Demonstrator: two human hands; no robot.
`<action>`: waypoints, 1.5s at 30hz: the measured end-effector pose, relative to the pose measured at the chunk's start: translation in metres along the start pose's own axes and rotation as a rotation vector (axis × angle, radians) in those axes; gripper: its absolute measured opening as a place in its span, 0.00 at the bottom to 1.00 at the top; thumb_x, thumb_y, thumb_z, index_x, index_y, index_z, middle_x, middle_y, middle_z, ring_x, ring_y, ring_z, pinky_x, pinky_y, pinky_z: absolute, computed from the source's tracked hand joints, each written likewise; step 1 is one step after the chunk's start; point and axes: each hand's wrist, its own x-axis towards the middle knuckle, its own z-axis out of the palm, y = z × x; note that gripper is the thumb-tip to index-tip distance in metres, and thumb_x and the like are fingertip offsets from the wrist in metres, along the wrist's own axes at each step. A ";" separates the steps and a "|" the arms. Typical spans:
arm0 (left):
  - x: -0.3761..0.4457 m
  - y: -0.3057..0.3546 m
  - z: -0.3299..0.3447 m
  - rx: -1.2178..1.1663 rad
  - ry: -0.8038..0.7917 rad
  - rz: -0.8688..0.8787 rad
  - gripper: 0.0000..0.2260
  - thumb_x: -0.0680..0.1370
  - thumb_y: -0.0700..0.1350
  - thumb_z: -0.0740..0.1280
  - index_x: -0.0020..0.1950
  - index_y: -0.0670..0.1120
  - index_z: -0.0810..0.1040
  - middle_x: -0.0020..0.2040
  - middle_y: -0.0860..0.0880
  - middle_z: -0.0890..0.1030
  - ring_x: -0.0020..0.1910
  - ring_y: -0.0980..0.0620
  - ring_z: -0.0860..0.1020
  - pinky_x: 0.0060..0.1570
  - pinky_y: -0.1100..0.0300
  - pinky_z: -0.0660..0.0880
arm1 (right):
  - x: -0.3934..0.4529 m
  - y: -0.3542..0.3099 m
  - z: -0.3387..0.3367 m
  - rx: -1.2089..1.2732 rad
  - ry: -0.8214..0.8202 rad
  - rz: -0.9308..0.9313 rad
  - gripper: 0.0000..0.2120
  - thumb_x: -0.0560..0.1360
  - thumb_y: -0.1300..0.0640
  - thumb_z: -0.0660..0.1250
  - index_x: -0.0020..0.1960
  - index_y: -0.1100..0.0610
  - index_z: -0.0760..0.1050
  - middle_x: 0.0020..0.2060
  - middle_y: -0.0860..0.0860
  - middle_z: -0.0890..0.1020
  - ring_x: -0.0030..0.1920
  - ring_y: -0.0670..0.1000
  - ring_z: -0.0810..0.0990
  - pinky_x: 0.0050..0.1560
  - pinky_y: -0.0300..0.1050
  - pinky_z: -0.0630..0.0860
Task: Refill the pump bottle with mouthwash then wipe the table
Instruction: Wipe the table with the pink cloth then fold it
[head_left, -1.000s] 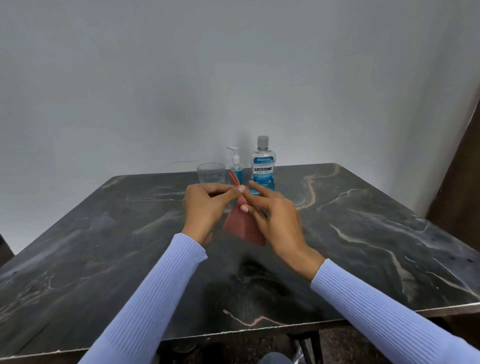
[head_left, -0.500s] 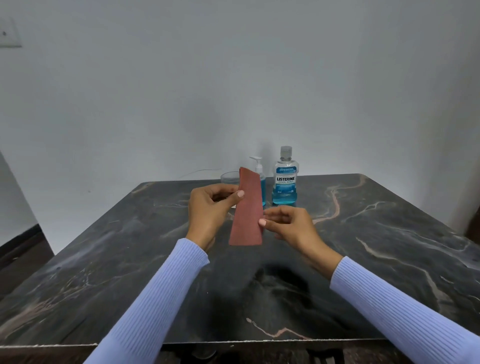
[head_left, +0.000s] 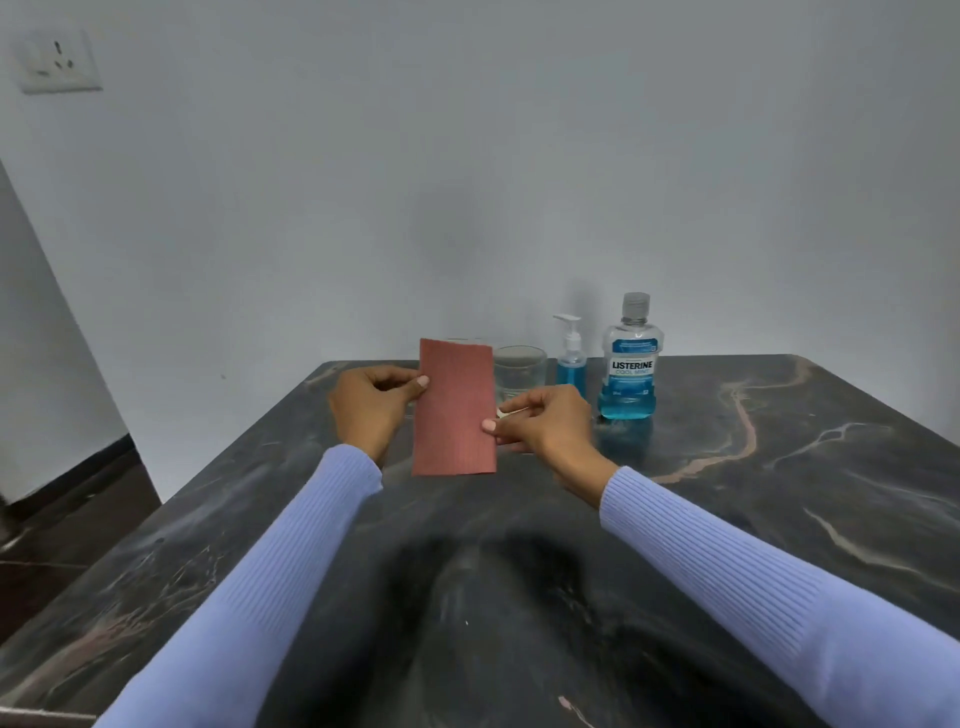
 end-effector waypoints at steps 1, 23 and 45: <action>0.011 -0.008 -0.001 0.025 0.007 -0.015 0.10 0.70 0.38 0.75 0.35 0.53 0.82 0.35 0.58 0.81 0.38 0.63 0.79 0.42 0.67 0.72 | 0.008 0.000 0.008 -0.019 0.007 -0.006 0.09 0.64 0.65 0.77 0.40 0.61 0.78 0.38 0.58 0.84 0.35 0.51 0.84 0.35 0.41 0.82; 0.087 -0.100 0.029 0.540 -0.550 0.180 0.08 0.68 0.49 0.76 0.46 0.50 0.86 0.49 0.51 0.84 0.49 0.55 0.78 0.56 0.58 0.72 | 0.070 0.043 0.027 -0.731 0.067 -0.330 0.09 0.72 0.53 0.71 0.52 0.52 0.80 0.45 0.49 0.85 0.45 0.47 0.81 0.50 0.41 0.77; 0.057 -0.083 0.043 0.837 -0.528 0.434 0.12 0.75 0.54 0.68 0.55 0.51 0.83 0.55 0.51 0.83 0.57 0.50 0.74 0.60 0.50 0.70 | 0.031 0.048 -0.051 -0.809 0.087 -0.328 0.07 0.72 0.49 0.70 0.50 0.48 0.80 0.40 0.43 0.84 0.35 0.38 0.77 0.35 0.26 0.65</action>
